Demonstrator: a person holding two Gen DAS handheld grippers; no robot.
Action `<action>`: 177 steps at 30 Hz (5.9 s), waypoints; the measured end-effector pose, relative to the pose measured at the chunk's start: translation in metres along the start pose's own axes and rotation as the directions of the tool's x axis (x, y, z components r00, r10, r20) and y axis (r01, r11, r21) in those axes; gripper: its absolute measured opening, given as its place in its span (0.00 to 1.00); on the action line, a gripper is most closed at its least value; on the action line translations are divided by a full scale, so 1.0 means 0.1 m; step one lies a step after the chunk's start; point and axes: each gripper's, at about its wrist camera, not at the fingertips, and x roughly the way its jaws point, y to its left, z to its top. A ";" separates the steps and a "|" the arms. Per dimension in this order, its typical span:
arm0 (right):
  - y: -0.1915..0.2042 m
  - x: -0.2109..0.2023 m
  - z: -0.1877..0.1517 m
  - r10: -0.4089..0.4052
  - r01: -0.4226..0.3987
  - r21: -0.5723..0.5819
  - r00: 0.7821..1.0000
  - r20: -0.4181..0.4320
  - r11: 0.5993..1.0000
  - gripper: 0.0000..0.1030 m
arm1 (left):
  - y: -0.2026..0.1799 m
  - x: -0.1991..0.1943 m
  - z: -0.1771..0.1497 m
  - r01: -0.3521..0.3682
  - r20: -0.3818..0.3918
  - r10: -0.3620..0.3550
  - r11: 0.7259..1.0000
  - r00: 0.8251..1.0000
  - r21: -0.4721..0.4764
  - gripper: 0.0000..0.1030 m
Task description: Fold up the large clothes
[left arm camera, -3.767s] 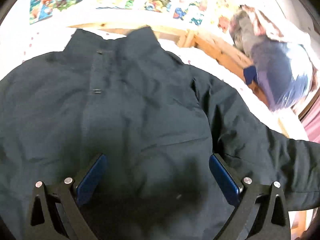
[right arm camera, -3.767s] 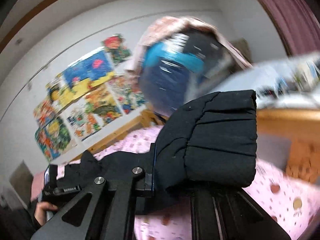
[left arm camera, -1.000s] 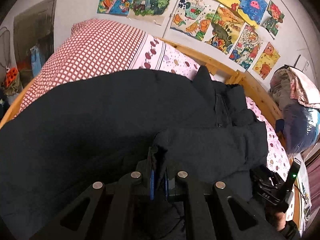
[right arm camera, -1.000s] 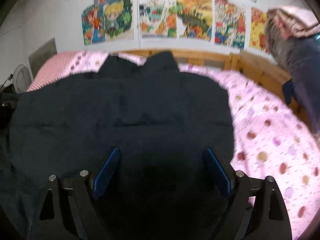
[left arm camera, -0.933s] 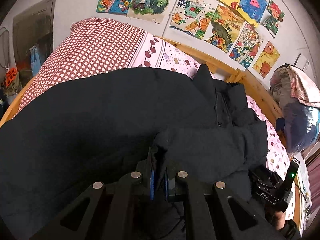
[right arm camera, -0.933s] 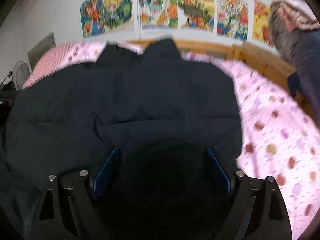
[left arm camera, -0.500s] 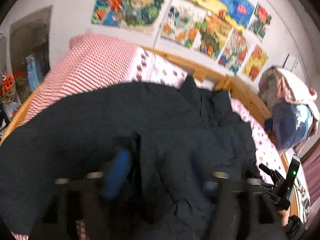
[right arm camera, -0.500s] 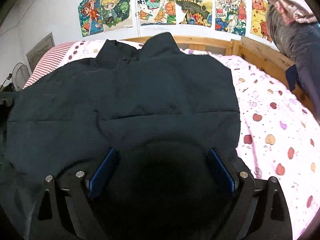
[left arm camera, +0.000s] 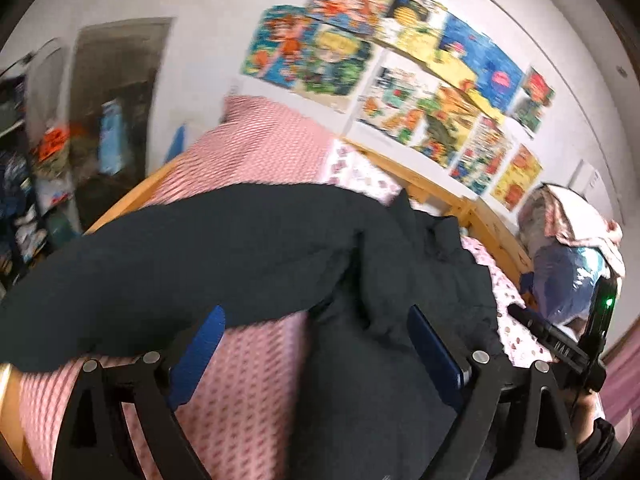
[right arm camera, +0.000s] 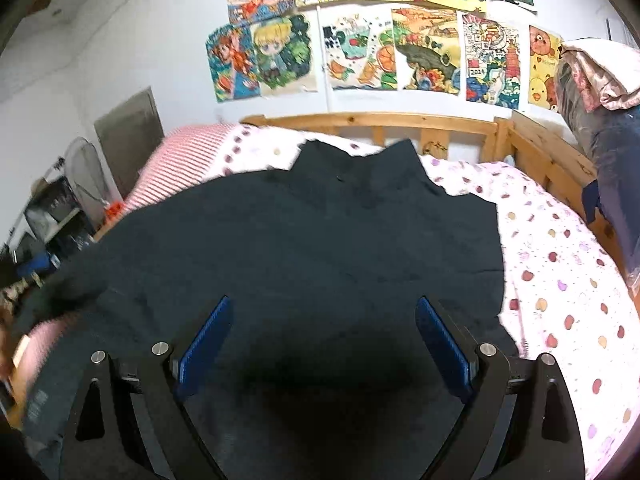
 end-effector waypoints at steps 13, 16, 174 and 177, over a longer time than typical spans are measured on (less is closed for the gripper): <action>1.02 0.22 -0.20 0.024 -0.027 -0.122 0.999 -0.021 0.992 0.87 | 1.27 -0.24 -0.42 -0.059 0.056 0.099 0.869 0.994 -0.491 0.91; 1.18 0.37 -0.18 -0.011 0.007 -0.137 0.999 -0.034 0.991 0.87 | 1.49 -0.15 -0.52 -0.080 0.066 0.142 0.817 0.988 -0.571 0.91; -1.25 1.15 -0.47 0.002 -0.001 0.032 0.999 -0.033 0.999 0.85 | -1.53 2.42 -0.08 -0.188 -0.141 0.317 0.805 0.938 0.562 0.96; -1.26 1.25 -0.56 0.008 -0.006 0.044 0.999 -0.047 0.999 0.87 | -1.50 2.50 -0.14 -0.198 -0.135 0.328 0.798 0.935 0.570 0.97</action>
